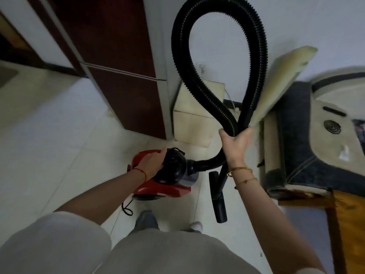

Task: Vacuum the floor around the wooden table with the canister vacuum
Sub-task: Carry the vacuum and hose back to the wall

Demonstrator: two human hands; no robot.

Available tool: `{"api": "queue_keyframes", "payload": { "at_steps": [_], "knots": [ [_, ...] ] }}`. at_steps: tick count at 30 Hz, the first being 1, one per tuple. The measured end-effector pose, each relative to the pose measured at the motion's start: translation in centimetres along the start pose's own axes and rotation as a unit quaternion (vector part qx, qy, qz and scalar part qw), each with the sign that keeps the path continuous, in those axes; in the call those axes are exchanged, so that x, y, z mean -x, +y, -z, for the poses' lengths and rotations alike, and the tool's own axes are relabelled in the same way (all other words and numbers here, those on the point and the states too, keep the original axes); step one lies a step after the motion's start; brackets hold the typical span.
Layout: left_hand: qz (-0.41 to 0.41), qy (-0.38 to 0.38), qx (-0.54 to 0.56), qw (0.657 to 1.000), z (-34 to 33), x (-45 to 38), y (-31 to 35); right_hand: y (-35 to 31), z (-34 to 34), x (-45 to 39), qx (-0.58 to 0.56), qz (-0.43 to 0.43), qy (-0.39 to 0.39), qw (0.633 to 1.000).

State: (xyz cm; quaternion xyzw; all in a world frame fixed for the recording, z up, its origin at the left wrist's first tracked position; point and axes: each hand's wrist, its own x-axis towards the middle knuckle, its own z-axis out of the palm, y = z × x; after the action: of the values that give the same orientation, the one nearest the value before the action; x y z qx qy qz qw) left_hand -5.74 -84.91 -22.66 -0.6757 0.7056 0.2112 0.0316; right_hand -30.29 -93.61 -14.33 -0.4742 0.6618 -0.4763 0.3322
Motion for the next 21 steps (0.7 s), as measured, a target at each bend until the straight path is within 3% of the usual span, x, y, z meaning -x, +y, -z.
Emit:
{"api": "queue_keyframes", "payload": {
  "at_steps": [10,21],
  "knots": [
    [0.165,0.057,0.039,0.984,1.5,11.2,-18.1,-7.9,-20.8,9.4,-0.006,0.090,-0.174,0.981],
    [0.312,0.090,0.088,0.942,3.0,24.1,-37.2,-15.2,-43.1,23.4,-0.002,0.105,-0.338,0.935]
  ]
}}
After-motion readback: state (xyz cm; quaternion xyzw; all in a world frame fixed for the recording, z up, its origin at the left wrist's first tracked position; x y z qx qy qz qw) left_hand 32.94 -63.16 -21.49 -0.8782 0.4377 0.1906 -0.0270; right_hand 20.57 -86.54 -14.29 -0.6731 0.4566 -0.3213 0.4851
